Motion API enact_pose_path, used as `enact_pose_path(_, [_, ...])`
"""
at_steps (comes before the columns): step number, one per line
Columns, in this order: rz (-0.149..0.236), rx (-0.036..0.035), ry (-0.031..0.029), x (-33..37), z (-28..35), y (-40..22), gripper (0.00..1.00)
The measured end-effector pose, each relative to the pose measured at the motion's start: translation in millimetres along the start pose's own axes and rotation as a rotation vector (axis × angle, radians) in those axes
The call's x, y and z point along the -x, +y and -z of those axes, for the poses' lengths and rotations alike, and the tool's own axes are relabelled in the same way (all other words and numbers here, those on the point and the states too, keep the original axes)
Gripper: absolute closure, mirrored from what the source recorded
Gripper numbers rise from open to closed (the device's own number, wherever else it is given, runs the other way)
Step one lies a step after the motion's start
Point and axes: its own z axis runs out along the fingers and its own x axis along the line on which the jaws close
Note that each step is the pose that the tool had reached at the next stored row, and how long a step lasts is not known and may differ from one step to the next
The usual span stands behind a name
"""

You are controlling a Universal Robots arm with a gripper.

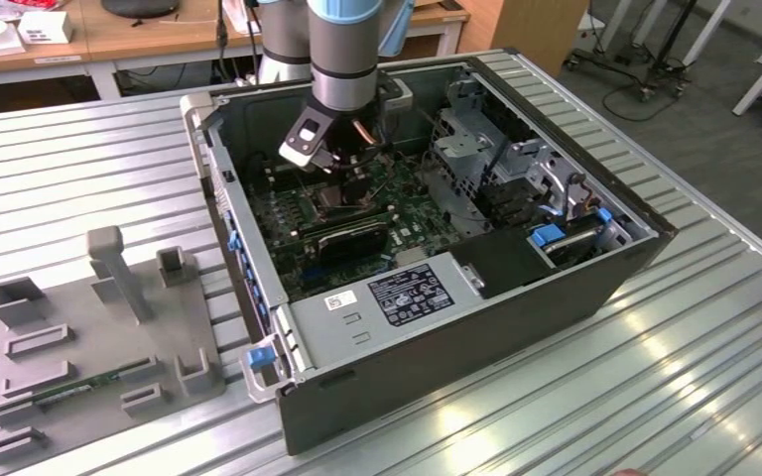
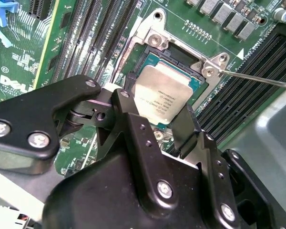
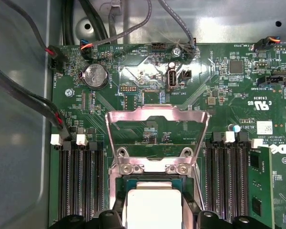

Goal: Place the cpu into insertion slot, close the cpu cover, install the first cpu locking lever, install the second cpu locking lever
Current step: 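Place the cpu into insertion slot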

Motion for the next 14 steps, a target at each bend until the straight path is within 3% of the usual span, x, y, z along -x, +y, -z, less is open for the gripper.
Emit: enact_pose_path(14, [0.000, 0.0001, 0.0003, 0.0, -1.5, -0.1, 0.46])
